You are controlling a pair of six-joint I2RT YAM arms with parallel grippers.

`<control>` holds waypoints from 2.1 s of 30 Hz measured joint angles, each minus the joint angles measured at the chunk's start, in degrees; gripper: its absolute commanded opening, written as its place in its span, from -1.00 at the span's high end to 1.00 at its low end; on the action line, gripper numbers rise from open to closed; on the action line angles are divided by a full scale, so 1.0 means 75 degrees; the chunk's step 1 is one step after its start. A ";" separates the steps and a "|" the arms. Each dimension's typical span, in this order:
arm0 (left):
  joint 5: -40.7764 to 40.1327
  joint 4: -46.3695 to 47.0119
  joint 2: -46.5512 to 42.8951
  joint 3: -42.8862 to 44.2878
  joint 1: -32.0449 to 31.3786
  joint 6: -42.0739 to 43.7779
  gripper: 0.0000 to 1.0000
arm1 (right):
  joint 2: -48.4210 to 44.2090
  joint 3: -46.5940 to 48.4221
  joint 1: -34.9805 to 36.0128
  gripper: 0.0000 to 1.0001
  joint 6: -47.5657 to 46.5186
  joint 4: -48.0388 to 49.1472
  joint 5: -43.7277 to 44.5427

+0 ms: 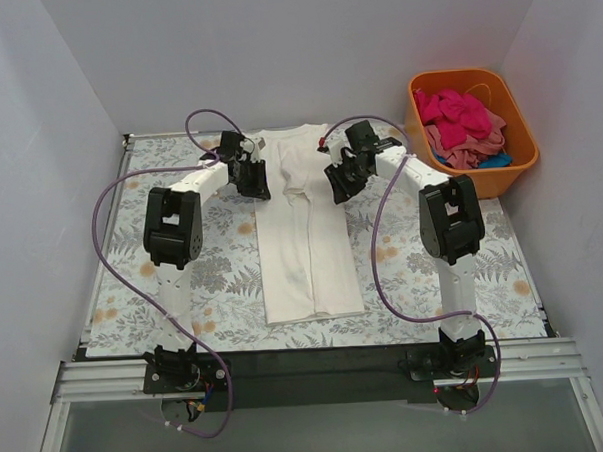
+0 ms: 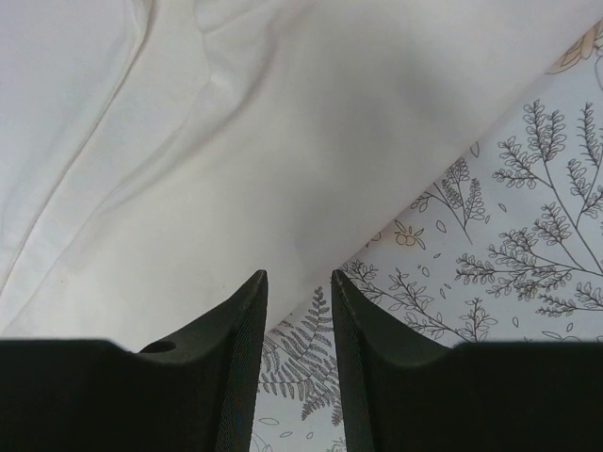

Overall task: Fold and stack the t-shirts
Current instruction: Fold the tshirt

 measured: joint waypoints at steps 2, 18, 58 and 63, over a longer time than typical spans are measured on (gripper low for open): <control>-0.0181 0.0003 0.0102 0.0015 0.0003 -0.0055 0.63 | -0.0012 -0.0105 0.0000 0.21 -0.0009 -0.0026 -0.0006; -0.1189 -0.0504 0.1434 0.2337 0.0009 0.0076 0.61 | 0.0341 0.0189 0.0000 0.21 -0.0067 -0.0085 0.0099; 0.2119 0.0408 -1.0975 -0.9401 -0.2530 0.5021 -0.23 | -0.6717 -0.6980 0.3660 -0.25 -0.3870 -0.0073 -0.0519; 0.1842 0.0968 -1.0768 -1.0104 -0.2795 0.5257 -0.06 | -0.6563 -0.7379 0.3864 0.00 -0.3969 0.0635 -0.0353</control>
